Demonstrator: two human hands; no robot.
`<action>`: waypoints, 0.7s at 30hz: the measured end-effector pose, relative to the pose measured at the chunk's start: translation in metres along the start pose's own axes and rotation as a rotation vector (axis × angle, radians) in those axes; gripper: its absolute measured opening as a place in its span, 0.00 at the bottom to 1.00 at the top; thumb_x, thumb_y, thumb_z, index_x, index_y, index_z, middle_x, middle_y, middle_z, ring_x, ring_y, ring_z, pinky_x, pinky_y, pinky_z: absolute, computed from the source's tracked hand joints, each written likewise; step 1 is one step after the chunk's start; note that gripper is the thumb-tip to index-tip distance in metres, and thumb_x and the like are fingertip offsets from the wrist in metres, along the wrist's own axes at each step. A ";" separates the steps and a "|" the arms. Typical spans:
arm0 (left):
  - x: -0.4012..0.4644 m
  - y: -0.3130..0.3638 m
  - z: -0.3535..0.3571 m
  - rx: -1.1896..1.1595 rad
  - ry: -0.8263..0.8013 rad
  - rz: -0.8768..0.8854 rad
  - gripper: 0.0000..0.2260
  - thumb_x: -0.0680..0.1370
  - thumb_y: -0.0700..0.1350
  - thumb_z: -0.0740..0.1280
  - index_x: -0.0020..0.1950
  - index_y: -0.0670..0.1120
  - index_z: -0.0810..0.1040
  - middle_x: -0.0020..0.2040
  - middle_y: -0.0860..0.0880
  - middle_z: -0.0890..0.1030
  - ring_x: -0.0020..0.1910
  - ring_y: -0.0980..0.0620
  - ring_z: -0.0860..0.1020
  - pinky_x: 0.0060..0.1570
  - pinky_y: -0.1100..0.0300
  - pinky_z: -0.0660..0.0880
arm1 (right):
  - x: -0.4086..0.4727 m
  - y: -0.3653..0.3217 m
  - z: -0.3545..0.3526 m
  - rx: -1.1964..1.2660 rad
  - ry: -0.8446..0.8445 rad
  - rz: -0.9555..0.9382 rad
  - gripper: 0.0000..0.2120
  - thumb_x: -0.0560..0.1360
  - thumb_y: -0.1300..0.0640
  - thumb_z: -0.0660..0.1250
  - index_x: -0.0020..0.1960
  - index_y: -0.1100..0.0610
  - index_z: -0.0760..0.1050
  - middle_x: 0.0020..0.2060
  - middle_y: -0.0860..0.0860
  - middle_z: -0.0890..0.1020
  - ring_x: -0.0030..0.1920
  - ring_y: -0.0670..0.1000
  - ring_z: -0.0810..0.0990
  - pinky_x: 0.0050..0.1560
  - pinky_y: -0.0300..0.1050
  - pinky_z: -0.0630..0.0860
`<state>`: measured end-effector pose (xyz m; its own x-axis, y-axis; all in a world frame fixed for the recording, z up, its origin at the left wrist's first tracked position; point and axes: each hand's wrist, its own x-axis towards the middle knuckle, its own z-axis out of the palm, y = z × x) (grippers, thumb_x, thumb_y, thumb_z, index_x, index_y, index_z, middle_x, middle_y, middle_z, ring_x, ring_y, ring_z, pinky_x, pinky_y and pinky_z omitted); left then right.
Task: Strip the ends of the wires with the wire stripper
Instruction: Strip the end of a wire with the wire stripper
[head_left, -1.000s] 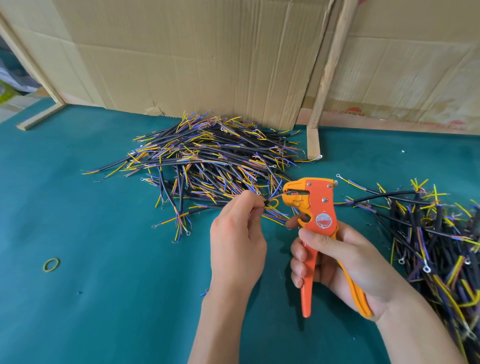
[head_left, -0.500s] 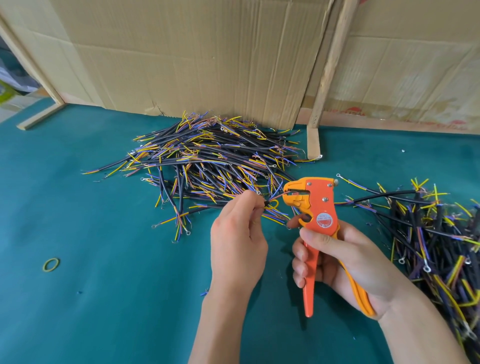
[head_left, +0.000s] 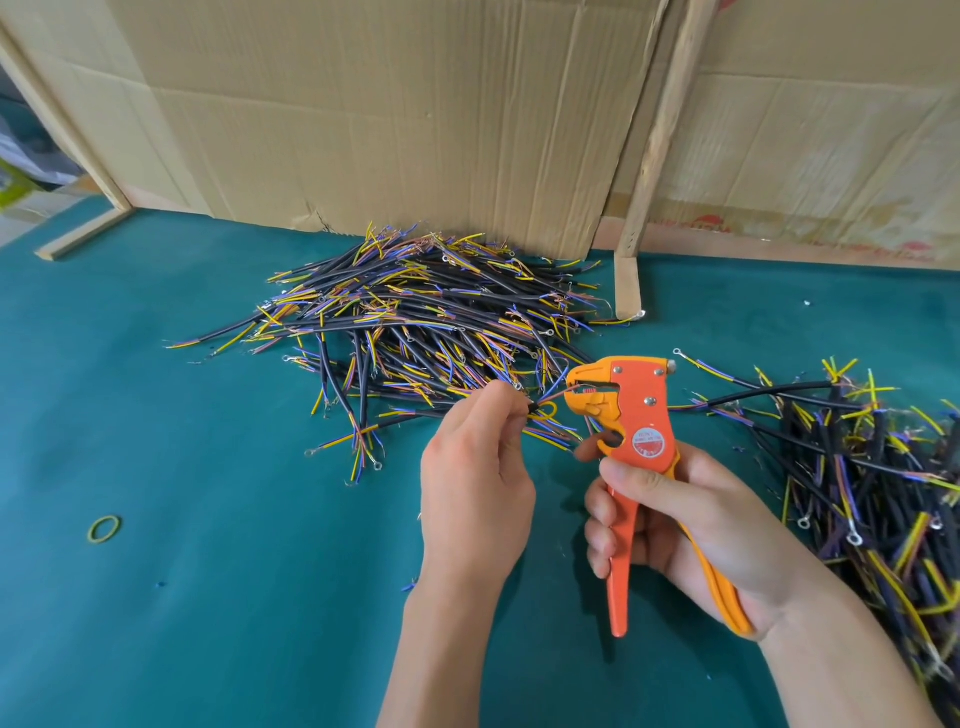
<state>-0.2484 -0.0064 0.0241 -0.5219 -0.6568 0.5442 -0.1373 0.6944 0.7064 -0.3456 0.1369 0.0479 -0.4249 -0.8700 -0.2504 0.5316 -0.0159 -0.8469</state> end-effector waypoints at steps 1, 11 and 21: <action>0.000 0.001 0.000 -0.002 0.000 0.003 0.06 0.79 0.35 0.64 0.45 0.45 0.76 0.39 0.53 0.77 0.40 0.48 0.73 0.40 0.51 0.73 | 0.000 0.000 0.000 -0.001 0.003 -0.001 0.16 0.70 0.58 0.74 0.55 0.64 0.80 0.34 0.62 0.75 0.31 0.60 0.76 0.34 0.55 0.78; 0.000 0.002 -0.001 0.004 0.002 -0.010 0.07 0.78 0.33 0.65 0.44 0.44 0.75 0.39 0.53 0.77 0.39 0.50 0.70 0.39 0.53 0.71 | -0.001 0.000 0.003 -0.021 0.008 0.011 0.15 0.71 0.58 0.74 0.55 0.65 0.80 0.34 0.61 0.74 0.30 0.60 0.74 0.32 0.54 0.77; 0.000 0.001 -0.001 -0.005 0.005 -0.028 0.06 0.79 0.34 0.65 0.44 0.43 0.74 0.39 0.52 0.77 0.39 0.47 0.72 0.41 0.49 0.70 | 0.000 0.002 0.005 -0.031 0.051 0.025 0.13 0.70 0.56 0.76 0.50 0.62 0.81 0.31 0.59 0.72 0.27 0.58 0.71 0.29 0.51 0.73</action>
<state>-0.2479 -0.0061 0.0246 -0.5136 -0.6774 0.5266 -0.1477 0.6744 0.7235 -0.3409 0.1339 0.0488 -0.4489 -0.8435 -0.2949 0.5197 0.0220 -0.8541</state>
